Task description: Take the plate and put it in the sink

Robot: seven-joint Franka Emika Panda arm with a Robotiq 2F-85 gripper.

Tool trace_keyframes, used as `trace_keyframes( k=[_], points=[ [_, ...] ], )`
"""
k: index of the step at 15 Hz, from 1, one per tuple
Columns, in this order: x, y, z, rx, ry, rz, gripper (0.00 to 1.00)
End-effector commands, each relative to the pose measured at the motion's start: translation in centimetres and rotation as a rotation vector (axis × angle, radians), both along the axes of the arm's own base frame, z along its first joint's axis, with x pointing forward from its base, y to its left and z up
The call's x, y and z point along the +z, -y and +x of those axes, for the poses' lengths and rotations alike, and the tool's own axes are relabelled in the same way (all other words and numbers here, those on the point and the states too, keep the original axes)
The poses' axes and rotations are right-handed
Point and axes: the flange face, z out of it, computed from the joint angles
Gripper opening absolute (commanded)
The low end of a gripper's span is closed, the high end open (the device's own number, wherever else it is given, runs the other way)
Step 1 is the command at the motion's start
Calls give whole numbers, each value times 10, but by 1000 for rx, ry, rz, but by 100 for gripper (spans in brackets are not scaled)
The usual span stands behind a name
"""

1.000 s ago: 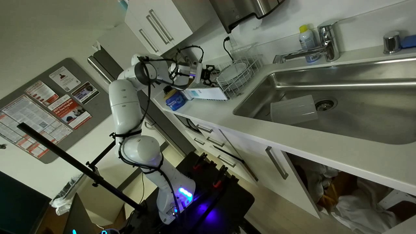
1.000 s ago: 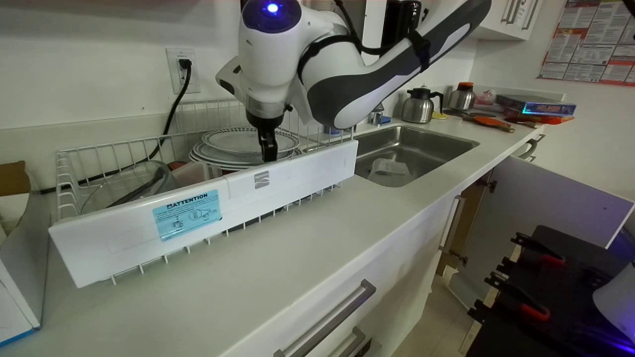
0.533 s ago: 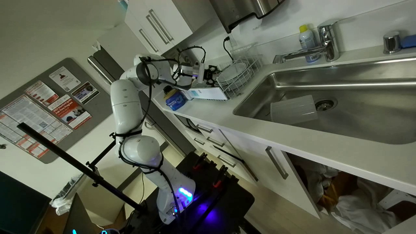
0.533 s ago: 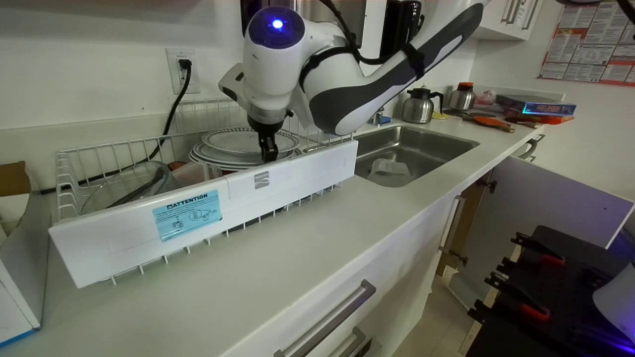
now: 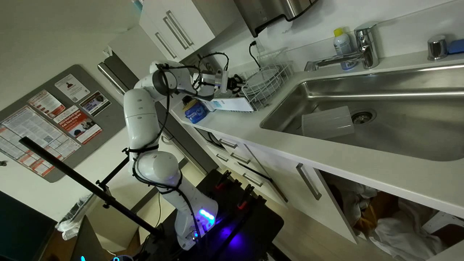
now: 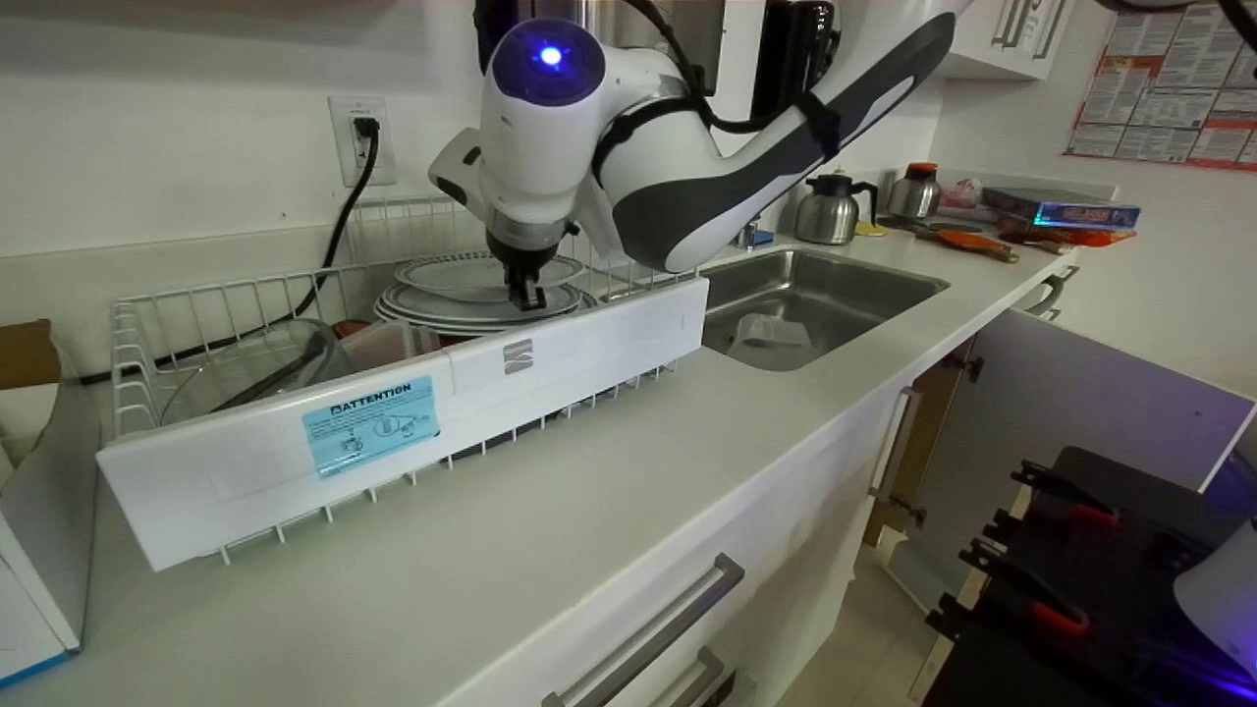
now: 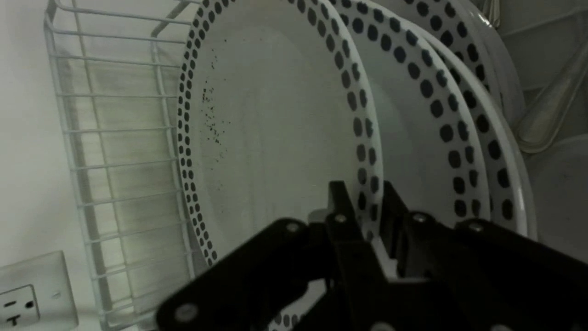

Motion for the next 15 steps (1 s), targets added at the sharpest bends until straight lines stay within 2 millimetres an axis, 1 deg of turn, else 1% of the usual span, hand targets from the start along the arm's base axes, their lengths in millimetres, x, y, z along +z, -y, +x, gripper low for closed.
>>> trace_keyframes(
  k=[1,3,7,10,15],
  points=[
    [15,-2,-1,23,45,9,0],
    [23,-2,-2,24,70,9,2],
    [41,-4,-8,42,118,-6,3],
    [62,-8,-17,58,171,-29,2],
    [86,-22,-37,108,244,-81,2]
  ],
)
